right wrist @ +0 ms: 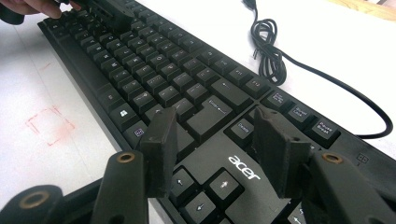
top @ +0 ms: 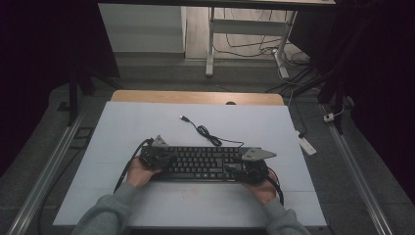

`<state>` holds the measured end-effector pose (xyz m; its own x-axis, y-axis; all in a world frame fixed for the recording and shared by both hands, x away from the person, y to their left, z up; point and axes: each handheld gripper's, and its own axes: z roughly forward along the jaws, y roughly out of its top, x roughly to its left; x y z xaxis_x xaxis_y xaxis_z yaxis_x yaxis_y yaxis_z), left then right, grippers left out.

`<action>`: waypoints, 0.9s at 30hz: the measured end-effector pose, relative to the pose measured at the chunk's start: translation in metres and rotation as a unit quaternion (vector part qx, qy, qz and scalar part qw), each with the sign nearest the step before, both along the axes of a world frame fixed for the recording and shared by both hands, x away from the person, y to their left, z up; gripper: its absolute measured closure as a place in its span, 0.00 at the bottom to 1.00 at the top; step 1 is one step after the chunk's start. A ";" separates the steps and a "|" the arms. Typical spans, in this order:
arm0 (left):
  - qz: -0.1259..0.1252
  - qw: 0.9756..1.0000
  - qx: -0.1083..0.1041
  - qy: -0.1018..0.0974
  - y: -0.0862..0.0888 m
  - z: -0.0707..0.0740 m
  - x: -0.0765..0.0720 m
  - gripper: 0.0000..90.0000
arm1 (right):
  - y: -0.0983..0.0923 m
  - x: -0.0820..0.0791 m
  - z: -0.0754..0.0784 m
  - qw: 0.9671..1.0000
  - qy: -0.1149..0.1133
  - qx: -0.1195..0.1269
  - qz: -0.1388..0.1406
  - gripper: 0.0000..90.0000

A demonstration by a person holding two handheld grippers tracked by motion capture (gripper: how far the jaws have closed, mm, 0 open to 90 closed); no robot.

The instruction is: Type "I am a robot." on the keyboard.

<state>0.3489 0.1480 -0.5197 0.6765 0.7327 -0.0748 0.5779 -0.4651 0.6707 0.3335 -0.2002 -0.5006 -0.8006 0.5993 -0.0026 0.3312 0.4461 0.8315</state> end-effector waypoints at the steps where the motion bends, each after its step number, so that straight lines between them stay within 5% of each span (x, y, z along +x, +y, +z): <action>1: 0.000 1.000 0.001 0.000 0.000 -0.001 0.000 0.99 | 0.000 0.000 0.000 1.000 0.000 0.000 0.000 0.56; 9: 0.004 1.000 -0.022 -0.014 0.004 0.007 -0.003 0.98 | 0.000 0.000 0.001 1.000 -0.001 0.001 -0.002 0.56; 15: 0.011 0.998 -0.059 -0.028 0.017 0.019 -0.009 0.76 | -0.001 0.000 0.001 1.000 -0.001 0.001 -0.002 0.56; 21: 0.025 0.997 -0.071 -0.028 0.028 0.029 -0.015 0.50 | -0.001 0.000 0.001 1.000 -0.001 0.001 -0.002 0.56; 27: 0.028 0.997 -0.072 -0.025 0.037 0.037 -0.028 0.40 | -0.002 0.001 0.001 1.000 -0.002 0.001 -0.003 0.56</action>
<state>0.3205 0.1848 -0.4829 0.6402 0.7534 -0.1504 0.5651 -0.3291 0.7566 0.3341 -0.2020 -0.4994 -0.7964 0.6048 -0.0046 0.3306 0.4416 0.8341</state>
